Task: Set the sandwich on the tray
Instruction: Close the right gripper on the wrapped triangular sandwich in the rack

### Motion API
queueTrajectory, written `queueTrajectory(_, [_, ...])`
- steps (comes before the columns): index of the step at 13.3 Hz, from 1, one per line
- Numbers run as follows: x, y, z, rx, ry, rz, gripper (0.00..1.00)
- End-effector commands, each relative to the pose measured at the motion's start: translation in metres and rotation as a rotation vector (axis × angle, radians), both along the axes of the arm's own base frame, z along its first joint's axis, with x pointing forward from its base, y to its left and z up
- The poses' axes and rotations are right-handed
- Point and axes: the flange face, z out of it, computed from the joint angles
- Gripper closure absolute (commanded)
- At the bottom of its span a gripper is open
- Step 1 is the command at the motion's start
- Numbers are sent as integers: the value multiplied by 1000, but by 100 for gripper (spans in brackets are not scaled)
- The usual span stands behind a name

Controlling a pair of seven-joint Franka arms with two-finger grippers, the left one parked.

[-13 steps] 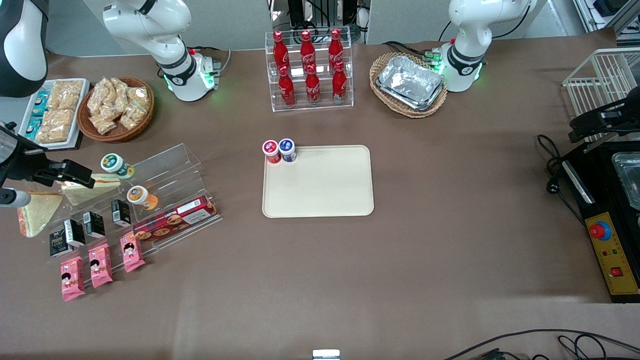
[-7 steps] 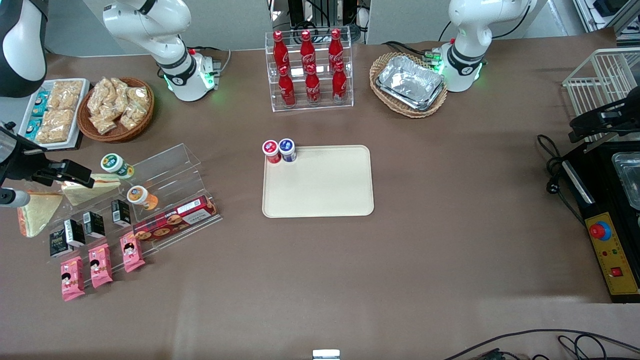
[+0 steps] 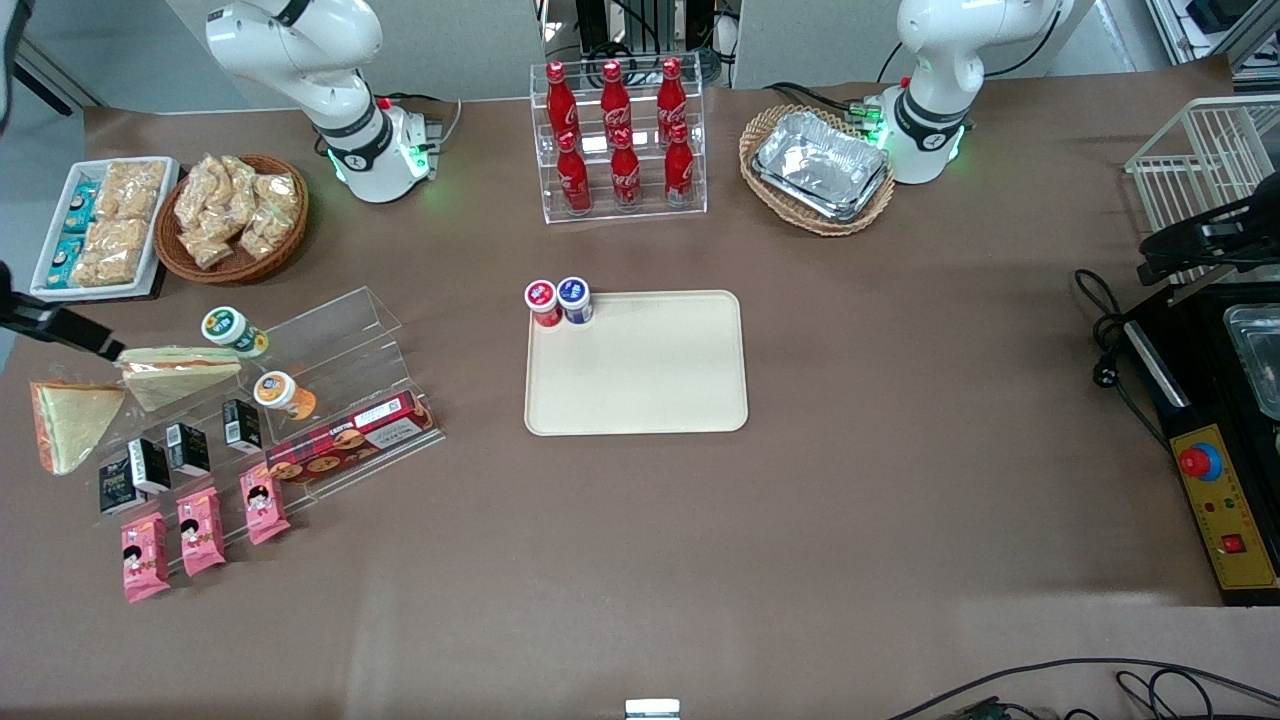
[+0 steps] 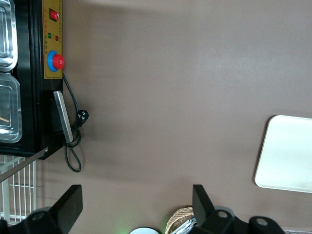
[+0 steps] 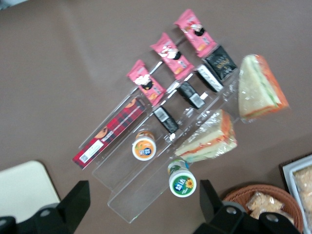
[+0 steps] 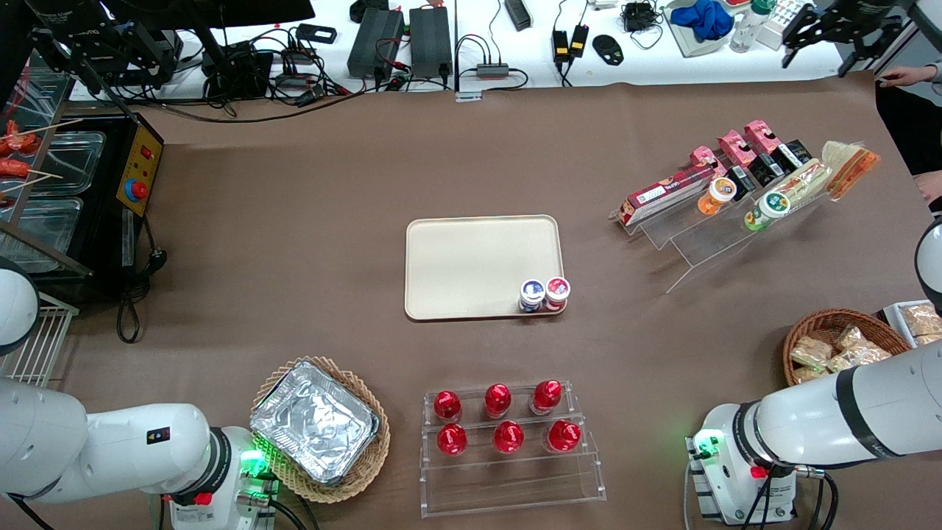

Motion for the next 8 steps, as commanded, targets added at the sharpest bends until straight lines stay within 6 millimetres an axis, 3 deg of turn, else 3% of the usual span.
queueTrajectory(1, [-5, -41, -2, 4, 3, -170, 0])
queueTrajectory(4, [-3, -92, -14, -21, -30, -263, 0])
queueTrajectory(8, [17, -137, -61, -81, -26, -325, 0])
